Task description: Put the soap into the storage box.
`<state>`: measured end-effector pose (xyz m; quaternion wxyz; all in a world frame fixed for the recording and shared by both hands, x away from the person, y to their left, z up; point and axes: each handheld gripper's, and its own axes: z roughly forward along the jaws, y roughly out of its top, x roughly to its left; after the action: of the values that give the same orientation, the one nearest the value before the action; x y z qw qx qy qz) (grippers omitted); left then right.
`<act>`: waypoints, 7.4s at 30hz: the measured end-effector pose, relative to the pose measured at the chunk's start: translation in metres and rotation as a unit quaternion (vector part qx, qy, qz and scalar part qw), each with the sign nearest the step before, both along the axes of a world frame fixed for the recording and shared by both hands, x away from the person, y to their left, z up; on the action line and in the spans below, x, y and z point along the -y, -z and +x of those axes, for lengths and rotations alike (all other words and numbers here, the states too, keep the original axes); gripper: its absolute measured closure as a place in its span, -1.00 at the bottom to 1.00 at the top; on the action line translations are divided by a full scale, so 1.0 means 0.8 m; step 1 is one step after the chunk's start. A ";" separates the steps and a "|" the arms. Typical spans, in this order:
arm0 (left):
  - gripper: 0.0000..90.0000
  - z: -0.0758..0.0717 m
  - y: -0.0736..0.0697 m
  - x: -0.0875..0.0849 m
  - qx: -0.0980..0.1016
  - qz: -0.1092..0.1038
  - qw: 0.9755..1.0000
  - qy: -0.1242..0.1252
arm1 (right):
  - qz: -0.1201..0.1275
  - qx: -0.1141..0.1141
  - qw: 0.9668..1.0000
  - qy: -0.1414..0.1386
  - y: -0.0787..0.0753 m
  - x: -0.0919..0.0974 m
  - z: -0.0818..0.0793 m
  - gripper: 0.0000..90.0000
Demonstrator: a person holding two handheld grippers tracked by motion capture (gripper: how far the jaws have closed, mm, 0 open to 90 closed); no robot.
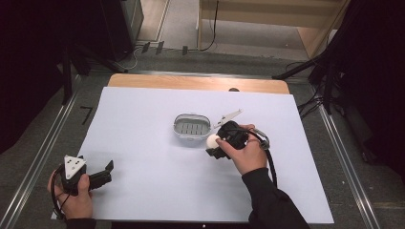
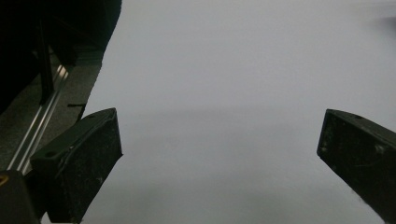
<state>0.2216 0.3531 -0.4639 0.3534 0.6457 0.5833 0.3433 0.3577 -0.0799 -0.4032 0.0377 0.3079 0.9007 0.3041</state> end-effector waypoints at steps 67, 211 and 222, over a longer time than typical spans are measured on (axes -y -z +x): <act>-1.00 0.002 0.000 -0.001 -0.006 -0.004 1.000 -0.003 | 0.012 -0.021 1.000 -0.014 -0.013 -0.090 0.079 -0.45; -1.00 0.001 0.000 0.002 -0.003 0.010 1.000 -0.003 | 0.073 0.067 0.981 0.168 0.076 0.196 -0.076 -1.00; -1.00 0.001 0.000 0.002 -0.005 0.008 1.000 -0.004 | 0.094 0.070 0.972 0.204 0.087 0.240 -0.102 -1.00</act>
<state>0.2224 0.3517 -0.4640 0.3440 0.6479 0.5848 0.3463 0.2761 -0.2716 -0.4731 0.1331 0.4650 0.7816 0.3939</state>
